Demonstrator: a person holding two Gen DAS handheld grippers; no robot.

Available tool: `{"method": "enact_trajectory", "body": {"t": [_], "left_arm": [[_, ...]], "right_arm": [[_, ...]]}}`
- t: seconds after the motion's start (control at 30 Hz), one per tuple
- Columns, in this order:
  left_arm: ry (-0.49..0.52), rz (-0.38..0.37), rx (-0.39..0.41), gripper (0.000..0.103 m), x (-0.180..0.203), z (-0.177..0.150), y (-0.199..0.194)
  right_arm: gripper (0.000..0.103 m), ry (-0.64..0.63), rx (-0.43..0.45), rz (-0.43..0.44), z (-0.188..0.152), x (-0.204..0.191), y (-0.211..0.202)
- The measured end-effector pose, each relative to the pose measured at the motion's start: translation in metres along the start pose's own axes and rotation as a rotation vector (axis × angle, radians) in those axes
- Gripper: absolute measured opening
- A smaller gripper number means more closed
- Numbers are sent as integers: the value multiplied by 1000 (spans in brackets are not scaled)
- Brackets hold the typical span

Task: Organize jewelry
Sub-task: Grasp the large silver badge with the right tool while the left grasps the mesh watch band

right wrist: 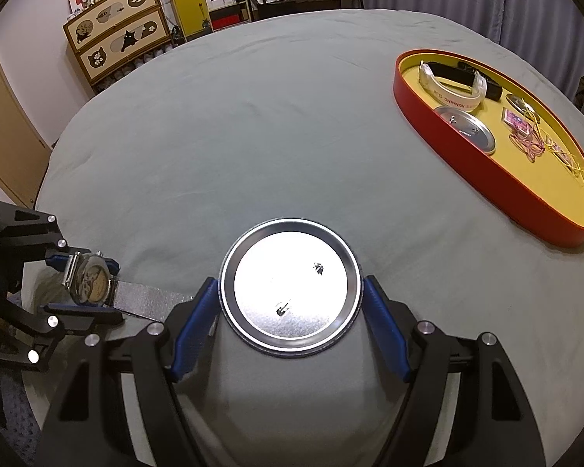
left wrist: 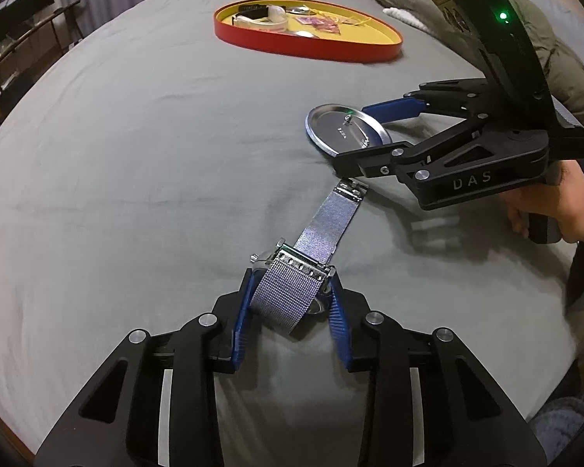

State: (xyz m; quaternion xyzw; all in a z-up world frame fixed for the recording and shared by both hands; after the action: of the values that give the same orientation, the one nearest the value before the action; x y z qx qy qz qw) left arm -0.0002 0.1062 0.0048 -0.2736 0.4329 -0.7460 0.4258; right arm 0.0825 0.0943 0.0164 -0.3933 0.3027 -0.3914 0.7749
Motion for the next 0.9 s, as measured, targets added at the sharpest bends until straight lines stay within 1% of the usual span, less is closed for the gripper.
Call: {"method": "enact_trajectory", "body": {"t": [0.37,0.77,0.9], "left_arm": [[-14,-6,36,33,2,-3,-14],[-17,2,100,33,2,13,-35],[-15,7,125,33,2,24,-47]], "right_arm": [[70,2,20,6,1,-1,-4],[70,17,77,3,10,0,-24],[70,30,106,-1,15,5,-36]]}}
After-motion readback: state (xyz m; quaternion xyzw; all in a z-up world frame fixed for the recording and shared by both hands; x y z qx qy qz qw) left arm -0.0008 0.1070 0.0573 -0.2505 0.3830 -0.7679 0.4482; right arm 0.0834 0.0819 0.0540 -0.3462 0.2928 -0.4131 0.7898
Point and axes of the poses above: each gripper's, at about its wrist camera, not at the fingertips, and y roughly the way its jaws point, x to its right, z to its top, the point moved 2 cm from there along y, roughly the way its jaws point, and after that the axes turned 5 degrees about y, right-handed, at the moved point
